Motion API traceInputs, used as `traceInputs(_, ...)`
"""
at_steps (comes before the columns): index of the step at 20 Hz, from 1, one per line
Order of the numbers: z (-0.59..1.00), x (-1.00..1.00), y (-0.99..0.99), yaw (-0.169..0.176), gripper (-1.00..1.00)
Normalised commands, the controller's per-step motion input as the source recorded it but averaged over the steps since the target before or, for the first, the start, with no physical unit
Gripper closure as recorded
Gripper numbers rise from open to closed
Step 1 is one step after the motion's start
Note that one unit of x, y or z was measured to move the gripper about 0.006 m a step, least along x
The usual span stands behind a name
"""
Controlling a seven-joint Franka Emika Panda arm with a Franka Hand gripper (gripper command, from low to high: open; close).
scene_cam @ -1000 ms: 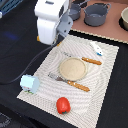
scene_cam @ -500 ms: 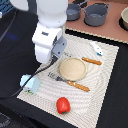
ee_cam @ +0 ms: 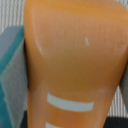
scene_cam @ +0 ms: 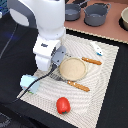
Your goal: Interact with the objects in diverse but meaningful ways.
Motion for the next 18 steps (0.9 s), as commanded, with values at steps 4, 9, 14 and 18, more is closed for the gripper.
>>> traceInputs(4, 0.88, -0.4, 0.0, -0.01, -1.0)
traceInputs(9, 1.0, -0.49, 0.0, -0.037, -1.0)
traceInputs(14, 0.99, -0.52, -0.08, -0.041, -1.0)
traceInputs(18, 0.81, -0.37, -0.35, -0.082, -1.0)
